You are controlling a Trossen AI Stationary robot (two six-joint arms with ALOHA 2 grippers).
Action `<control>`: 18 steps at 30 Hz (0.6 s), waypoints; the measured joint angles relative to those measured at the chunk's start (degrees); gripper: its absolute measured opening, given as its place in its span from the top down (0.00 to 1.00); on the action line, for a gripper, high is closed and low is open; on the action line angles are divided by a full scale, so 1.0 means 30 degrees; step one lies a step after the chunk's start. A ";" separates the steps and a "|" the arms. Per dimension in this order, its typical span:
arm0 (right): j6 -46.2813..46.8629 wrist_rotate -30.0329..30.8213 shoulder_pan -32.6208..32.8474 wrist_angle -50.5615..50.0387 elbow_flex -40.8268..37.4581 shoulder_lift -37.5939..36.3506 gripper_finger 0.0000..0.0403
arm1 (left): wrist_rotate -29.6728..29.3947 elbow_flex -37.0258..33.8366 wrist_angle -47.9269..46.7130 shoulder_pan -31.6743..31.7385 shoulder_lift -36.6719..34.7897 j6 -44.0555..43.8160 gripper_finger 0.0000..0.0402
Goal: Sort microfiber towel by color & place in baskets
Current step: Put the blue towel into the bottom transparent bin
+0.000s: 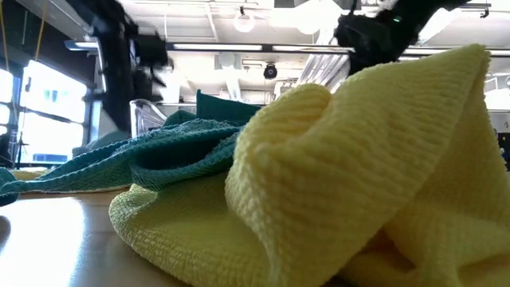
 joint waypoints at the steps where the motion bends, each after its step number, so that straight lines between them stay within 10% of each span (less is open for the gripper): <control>1: -0.0076 0.0172 0.0107 0.0026 -0.0462 -0.0424 1.00 | 0.0074 0.0322 -0.0454 -0.0466 -0.0565 -0.0614 1.00; 9: 0.1035 -0.0833 0.0967 0.3096 -0.4792 -0.4954 1.00 | -0.1172 0.3579 -0.2186 -0.6387 -0.2328 -0.6549 1.00; 18: -0.1495 -0.0964 0.0805 0.2290 -0.5428 -0.8189 1.00 | -0.4771 0.9976 -0.3613 -1.3042 0.1496 -1.1039 1.00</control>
